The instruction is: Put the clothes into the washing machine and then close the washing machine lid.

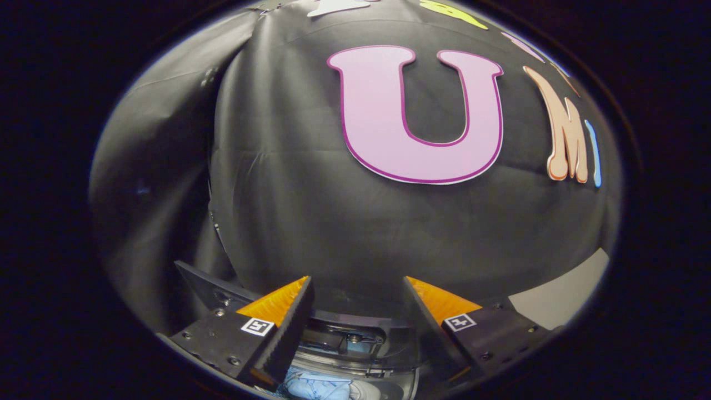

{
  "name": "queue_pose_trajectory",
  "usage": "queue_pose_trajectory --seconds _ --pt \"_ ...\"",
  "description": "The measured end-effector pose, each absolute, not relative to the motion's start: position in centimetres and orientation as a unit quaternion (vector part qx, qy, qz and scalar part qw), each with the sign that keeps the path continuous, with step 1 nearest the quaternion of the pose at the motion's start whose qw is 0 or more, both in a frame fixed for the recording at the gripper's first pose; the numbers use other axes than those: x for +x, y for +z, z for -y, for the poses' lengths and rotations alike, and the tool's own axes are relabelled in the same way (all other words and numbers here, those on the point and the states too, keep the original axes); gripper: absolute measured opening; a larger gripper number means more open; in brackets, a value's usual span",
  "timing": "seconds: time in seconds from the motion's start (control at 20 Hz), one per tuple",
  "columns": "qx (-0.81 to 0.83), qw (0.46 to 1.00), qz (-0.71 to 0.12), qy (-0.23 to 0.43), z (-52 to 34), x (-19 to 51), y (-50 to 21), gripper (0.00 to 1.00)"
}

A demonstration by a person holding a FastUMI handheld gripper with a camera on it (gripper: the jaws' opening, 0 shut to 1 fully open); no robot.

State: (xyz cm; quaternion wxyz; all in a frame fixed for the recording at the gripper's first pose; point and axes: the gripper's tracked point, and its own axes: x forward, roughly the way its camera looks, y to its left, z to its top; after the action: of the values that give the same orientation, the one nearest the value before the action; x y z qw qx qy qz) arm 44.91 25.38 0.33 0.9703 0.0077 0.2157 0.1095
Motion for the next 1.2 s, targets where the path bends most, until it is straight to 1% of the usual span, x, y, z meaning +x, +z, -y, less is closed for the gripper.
queue_pose_trajectory --seconds 0.8,1.0,1.2 --pt "0.008 0.97 -0.209 0.121 -25.6 44.3 0.6 0.96" --pt "-0.013 0.973 -0.196 0.125 -25.7 44.0 1.0 0.96" --pt "-0.002 0.971 -0.205 0.124 -25.8 43.9 0.8 0.96"
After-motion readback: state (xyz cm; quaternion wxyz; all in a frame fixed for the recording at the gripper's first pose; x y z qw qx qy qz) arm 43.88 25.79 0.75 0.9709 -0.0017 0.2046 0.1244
